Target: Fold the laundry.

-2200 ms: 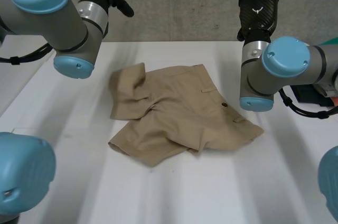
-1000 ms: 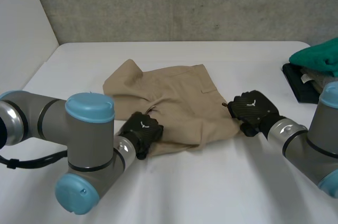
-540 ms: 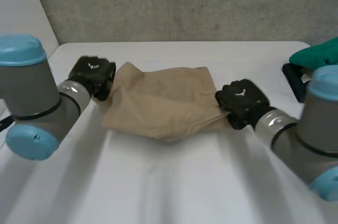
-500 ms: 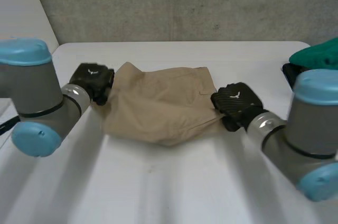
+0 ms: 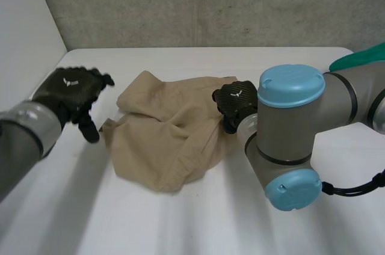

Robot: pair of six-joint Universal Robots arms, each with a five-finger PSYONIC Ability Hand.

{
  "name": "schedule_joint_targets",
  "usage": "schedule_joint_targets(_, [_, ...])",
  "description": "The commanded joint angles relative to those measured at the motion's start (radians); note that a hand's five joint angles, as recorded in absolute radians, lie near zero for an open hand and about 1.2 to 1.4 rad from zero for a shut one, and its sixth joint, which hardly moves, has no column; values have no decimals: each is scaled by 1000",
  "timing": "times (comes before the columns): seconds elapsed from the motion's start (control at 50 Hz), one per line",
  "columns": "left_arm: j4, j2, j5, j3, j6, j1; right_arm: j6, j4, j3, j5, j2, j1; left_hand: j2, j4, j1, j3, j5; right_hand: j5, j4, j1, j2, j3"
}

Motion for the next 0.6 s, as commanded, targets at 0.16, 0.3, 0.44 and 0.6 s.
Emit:
schedule_joint_targets(0.16, [-6, 21, 70, -218, -102, -156, 103, 57, -105, 40, 42, -1, 605, 604, 593, 596, 608, 200, 198, 290, 217, 208])
schedule_joint_targets(0.3, [20, -180, 55, -180, -107, -152, 134, 91, -154, 37, 62, -26, 362, 361, 349, 353, 364, 200, 198, 290, 217, 208])
schedule_joint_targets(0.44, [74, -332, -17, -76, -55, -136, 155, 106, -166, 35, 62, -33, 100, 99, 88, 91, 103, 200, 198, 290, 217, 208])
schedule_joint_targets(0.6, [170, -380, -101, 13, -9, -152, 157, 115, -139, 27, 52, -35, 103, 102, 90, 94, 105, 200, 198, 290, 217, 208])
